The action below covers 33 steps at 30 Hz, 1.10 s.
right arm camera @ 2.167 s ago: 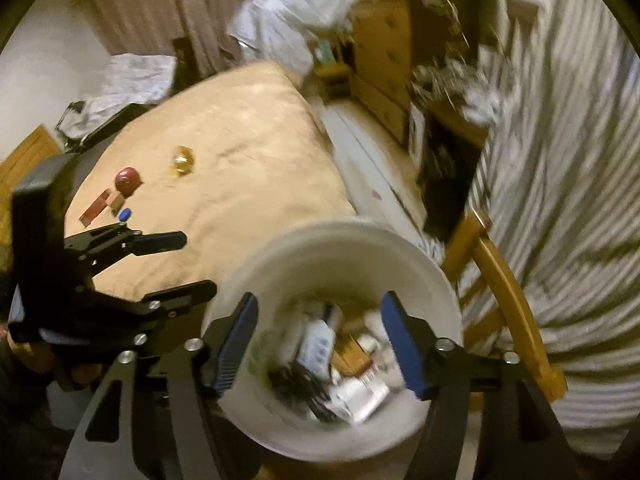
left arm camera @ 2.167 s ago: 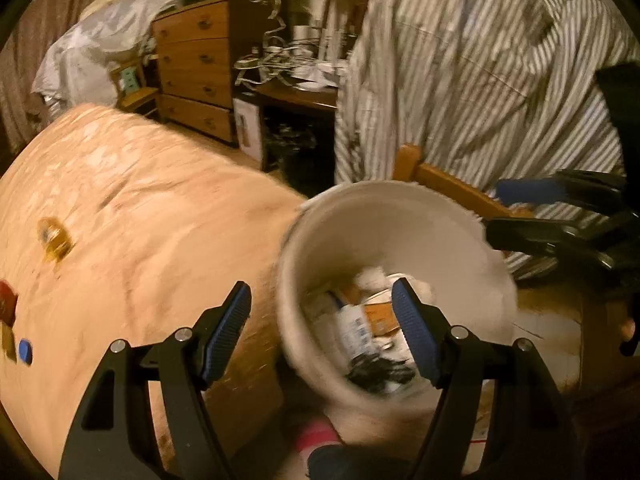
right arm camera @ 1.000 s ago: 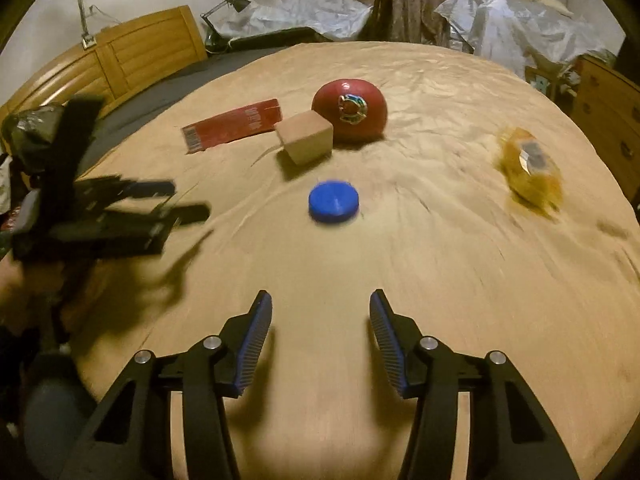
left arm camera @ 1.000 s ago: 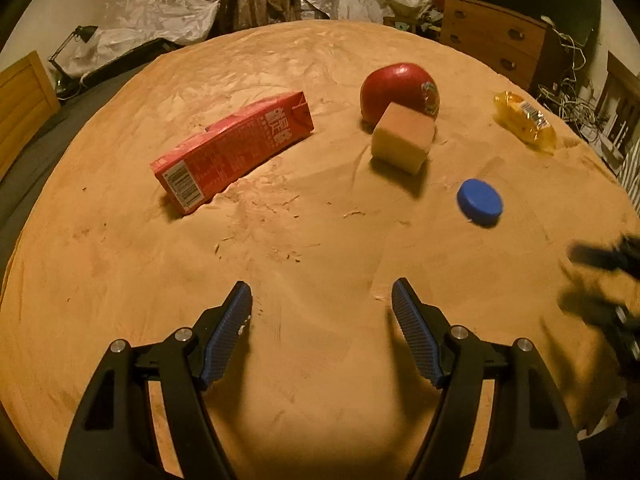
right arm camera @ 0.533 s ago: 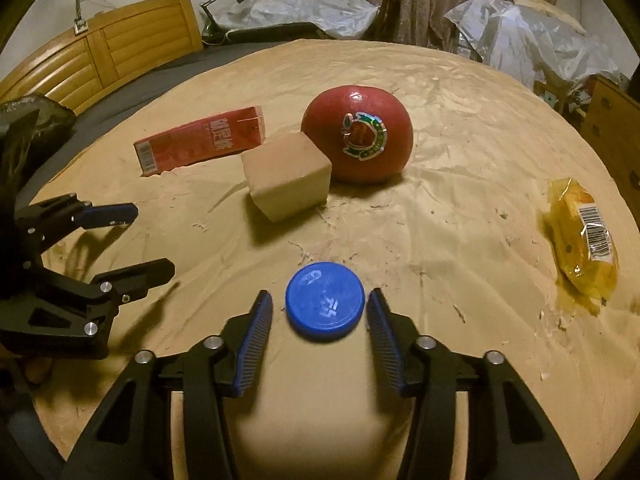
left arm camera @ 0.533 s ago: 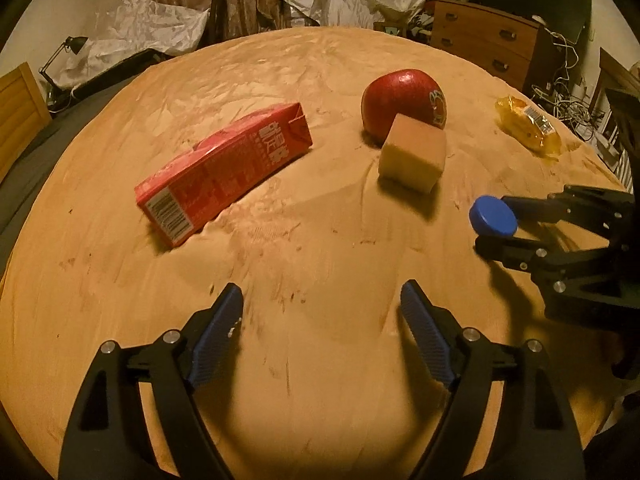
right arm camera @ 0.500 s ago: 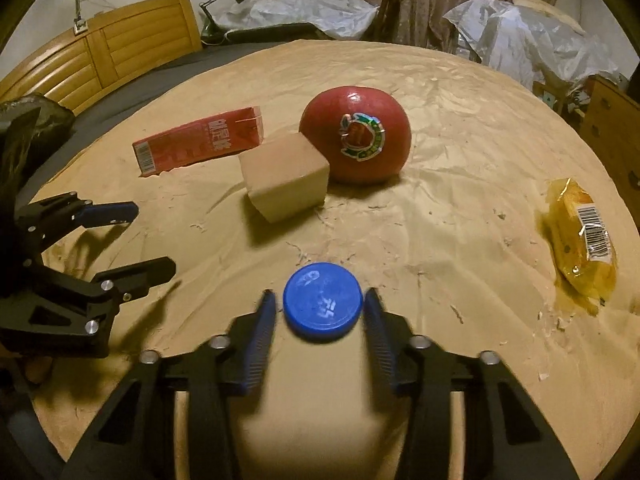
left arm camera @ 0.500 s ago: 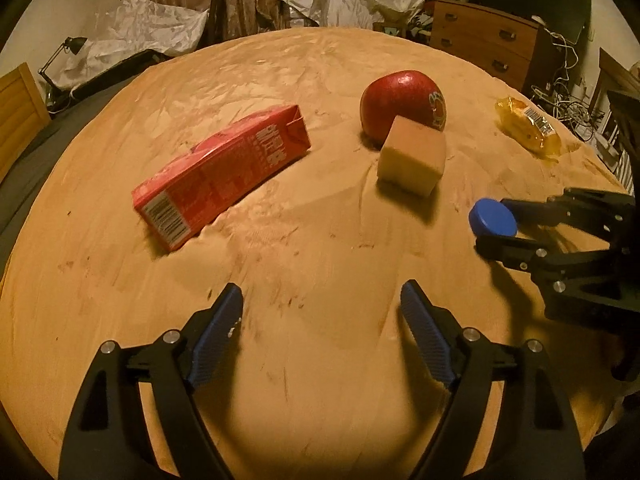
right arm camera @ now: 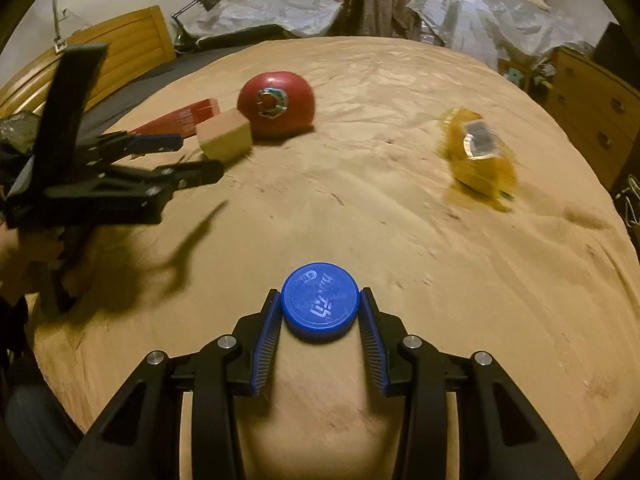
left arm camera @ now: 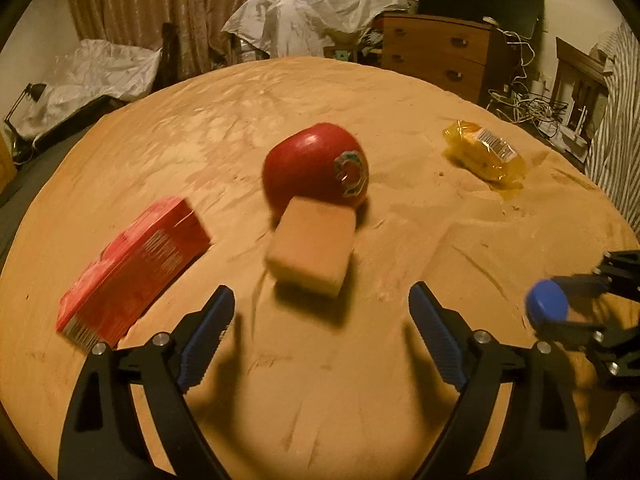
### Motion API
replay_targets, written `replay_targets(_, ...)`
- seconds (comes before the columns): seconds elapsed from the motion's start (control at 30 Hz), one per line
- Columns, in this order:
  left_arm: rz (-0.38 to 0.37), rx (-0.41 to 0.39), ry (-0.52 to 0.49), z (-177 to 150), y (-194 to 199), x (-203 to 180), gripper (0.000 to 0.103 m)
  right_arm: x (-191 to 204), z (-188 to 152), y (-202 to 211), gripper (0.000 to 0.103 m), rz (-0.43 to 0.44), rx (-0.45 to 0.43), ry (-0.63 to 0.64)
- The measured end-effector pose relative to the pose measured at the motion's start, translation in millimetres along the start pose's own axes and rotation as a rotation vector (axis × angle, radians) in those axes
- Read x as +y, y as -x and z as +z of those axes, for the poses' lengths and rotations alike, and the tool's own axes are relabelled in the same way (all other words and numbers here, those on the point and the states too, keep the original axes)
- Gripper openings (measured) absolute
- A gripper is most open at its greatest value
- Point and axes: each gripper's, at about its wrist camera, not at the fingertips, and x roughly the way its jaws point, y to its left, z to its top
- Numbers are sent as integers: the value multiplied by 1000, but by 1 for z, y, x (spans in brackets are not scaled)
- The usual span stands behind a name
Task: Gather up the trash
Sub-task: 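Grasp the blue bottle cap with the right gripper while the left gripper grasps the beige sponge, then lift the bottle cap and sponge and carry both over the bucket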
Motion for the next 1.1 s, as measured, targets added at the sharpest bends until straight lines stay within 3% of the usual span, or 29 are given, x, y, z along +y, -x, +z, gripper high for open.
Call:
replay_targets(0.2, 39, 11, 26, 8, -18, 0, 84, -3, -3, 3, 43, -17, -7, 15)
replay_targets(0.53, 59, 14, 47, 13, -25, 3, 47, 8, 2, -5, 42, -57, 5, 42)
replay_targets(0.63, 62, 9, 46, 12, -24, 4, 42, 9, 3, -8, 42, -64, 2, 39)
replay_targets(0.9, 78, 6, 50, 9, -16, -1, 38, 13, 0, -7, 41, -88, -17, 37)
replay_targets(1.1, 97, -14, 88, -3, 12, 0, 38, 18, -2, 0, 41, -91, -37, 33)
